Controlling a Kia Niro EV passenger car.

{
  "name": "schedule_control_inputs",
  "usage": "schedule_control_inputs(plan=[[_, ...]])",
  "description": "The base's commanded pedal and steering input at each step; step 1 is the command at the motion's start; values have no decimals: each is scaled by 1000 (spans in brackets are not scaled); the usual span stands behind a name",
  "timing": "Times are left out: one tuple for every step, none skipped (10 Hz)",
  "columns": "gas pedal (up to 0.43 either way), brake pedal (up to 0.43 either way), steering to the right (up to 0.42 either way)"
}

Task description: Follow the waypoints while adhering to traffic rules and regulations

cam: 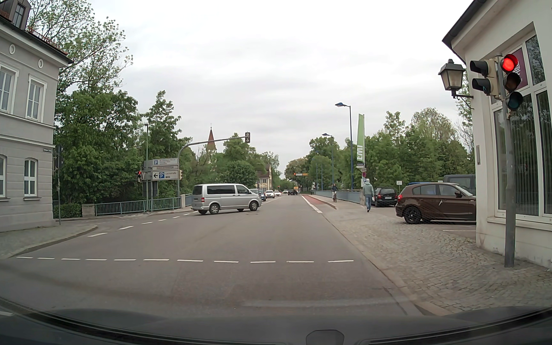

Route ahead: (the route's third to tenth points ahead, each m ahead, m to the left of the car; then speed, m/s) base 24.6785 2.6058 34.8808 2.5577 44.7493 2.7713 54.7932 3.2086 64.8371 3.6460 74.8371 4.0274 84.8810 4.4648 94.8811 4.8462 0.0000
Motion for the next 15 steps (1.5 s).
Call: schedule_control_inputs(plan=[[0, 213, -4], [0, 213, -4], [0, 213, -4], [0, 213, -4], [0, 213, -4], [0, 213, -4], [0, 213, -4], [0, 213, -4], [0, 213, -4], [0, 213, -4], [0, 213, -4], [0, 213, -4], [0, 213, -4], [0, 213, -4], [0, 213, -4]])
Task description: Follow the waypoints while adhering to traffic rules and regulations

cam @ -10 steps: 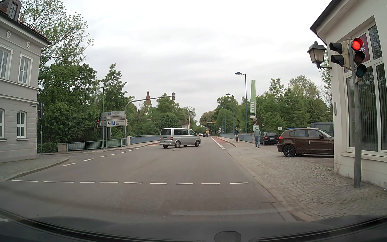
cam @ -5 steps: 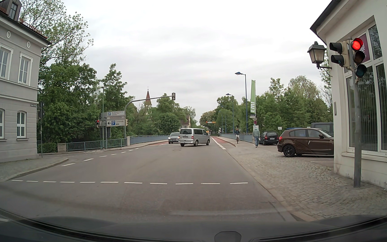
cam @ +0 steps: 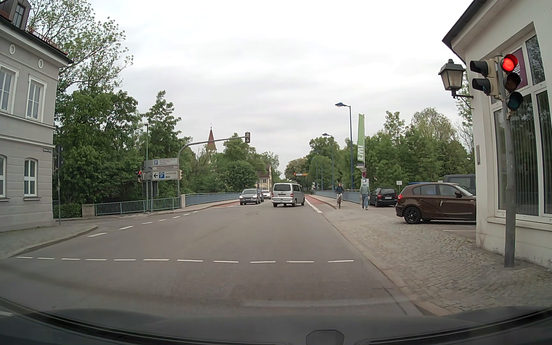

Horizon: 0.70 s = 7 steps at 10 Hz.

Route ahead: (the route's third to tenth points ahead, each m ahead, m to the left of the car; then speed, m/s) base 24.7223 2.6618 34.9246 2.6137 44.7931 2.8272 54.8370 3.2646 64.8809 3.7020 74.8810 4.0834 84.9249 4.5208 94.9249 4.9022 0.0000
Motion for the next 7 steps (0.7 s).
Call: schedule_control_inputs(plan=[[0, 213, -4], [0, 213, -4], [0, 213, -4], [0, 213, -4], [0, 213, -4], [0, 213, -4], [0, 213, -4]])
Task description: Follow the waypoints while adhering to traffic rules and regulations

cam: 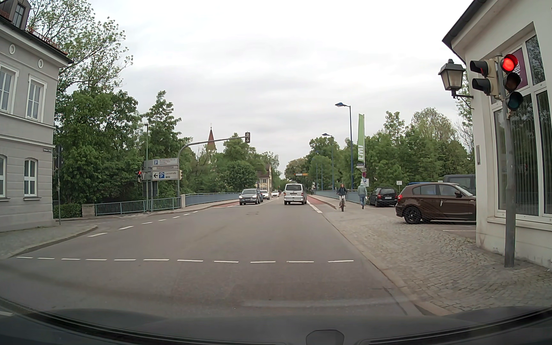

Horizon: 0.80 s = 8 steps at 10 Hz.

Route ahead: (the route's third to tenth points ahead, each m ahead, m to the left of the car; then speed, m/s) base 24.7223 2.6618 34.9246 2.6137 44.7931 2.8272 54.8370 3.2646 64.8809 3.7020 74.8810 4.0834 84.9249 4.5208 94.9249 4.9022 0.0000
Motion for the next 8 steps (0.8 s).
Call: schedule_control_inputs(plan=[[0, 213, -4], [0, 213, -4], [0, 213, -4], [0, 213, -4], [0, 213, -4], [0, 213, -4], [0, 213, -4], [0, 213, -4]])
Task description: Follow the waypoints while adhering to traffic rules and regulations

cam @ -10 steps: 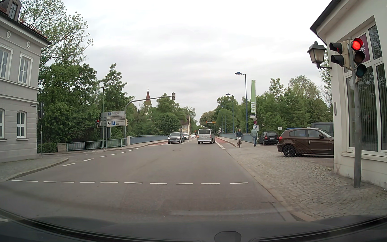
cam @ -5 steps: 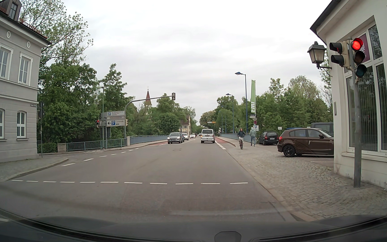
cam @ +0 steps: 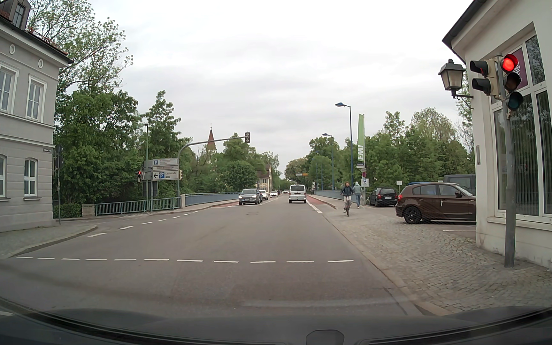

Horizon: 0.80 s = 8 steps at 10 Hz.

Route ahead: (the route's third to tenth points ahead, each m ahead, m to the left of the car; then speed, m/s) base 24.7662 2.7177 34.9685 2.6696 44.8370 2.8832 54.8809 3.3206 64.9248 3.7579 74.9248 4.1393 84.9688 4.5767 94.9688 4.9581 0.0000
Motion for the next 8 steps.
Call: schedule_control_inputs(plan=[[0, 213, -4], [0, 213, -4], [0, 213, -4], [0, 213, -4], [0, 213, -4], [0, 213, -4], [0, 213, -4], [0, 213, -4]])
